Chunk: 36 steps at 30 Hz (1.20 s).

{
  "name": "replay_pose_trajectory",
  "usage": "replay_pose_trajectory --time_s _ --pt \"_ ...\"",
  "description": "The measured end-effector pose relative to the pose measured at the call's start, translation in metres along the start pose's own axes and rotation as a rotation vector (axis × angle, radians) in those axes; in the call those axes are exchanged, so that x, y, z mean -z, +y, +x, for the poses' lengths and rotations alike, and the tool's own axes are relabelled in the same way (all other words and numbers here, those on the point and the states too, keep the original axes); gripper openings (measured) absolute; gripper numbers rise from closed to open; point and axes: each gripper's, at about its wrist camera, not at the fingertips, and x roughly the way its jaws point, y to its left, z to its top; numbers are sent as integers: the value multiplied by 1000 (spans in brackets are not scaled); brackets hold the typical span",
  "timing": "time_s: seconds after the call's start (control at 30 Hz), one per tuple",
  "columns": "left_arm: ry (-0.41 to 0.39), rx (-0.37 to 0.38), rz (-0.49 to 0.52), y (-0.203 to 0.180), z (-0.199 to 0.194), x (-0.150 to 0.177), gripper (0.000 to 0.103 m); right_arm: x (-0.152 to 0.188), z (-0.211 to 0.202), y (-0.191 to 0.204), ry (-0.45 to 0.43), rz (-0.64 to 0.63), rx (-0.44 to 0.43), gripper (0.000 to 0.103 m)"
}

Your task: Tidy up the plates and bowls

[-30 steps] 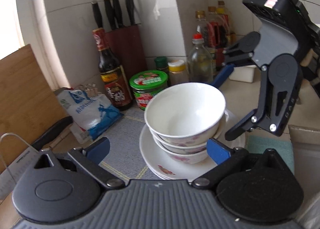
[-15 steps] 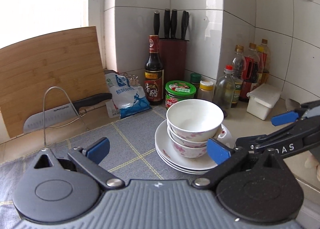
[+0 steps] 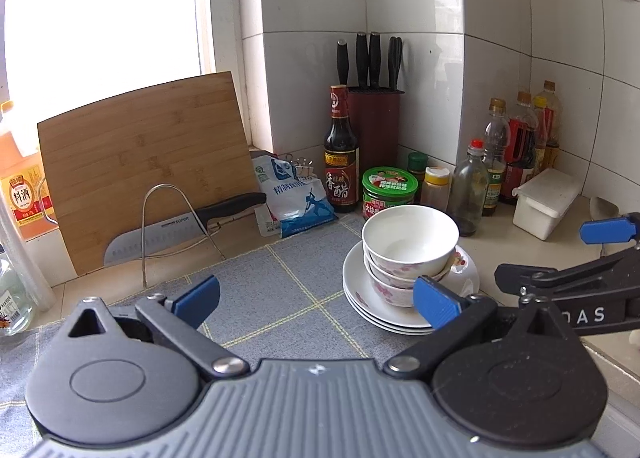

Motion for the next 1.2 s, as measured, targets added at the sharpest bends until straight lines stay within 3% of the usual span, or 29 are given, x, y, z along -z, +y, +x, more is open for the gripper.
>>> replay_pose_trajectory --time_s 0.33,1.2 --pt "36 -6 -14 3 1 0 102 -2 -2 2 -13 3 0 103" --pt "39 2 -7 0 1 -3 102 -2 -6 -4 -30 18 13 103"
